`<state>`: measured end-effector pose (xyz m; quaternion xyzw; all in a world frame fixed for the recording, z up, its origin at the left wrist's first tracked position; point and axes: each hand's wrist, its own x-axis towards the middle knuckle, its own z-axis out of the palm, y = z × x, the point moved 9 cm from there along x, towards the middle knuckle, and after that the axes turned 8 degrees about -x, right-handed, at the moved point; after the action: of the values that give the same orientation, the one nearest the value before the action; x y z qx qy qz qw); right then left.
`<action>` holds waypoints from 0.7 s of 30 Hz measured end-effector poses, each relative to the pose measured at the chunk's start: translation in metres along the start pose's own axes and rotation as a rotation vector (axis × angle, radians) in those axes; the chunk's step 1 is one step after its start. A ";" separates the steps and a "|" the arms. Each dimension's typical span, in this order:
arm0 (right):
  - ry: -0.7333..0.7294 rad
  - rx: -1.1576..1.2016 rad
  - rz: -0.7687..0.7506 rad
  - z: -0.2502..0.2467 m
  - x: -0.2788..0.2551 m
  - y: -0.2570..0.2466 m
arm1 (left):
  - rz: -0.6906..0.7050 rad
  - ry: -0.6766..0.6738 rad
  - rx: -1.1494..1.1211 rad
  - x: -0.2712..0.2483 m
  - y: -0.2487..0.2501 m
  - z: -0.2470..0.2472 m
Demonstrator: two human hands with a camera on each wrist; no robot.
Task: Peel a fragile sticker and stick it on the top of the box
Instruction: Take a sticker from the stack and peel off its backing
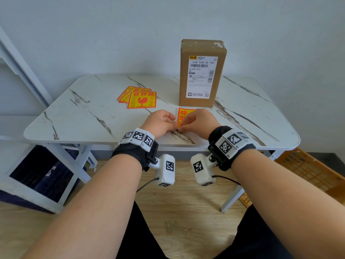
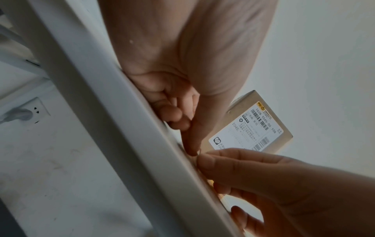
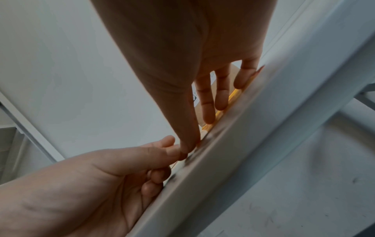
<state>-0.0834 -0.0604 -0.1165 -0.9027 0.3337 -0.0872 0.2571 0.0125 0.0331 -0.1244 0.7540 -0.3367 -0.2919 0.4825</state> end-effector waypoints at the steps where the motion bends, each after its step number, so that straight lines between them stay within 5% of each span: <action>1: -0.001 -0.003 0.001 0.000 0.000 0.000 | 0.004 -0.006 -0.015 0.000 0.000 0.000; 21: 0.086 0.247 0.168 -0.012 -0.003 0.009 | 0.003 0.049 0.063 0.001 0.006 -0.003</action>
<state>-0.0946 -0.0688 -0.1105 -0.8285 0.4057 -0.1441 0.3581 0.0138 0.0324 -0.1181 0.7753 -0.3351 -0.2619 0.4670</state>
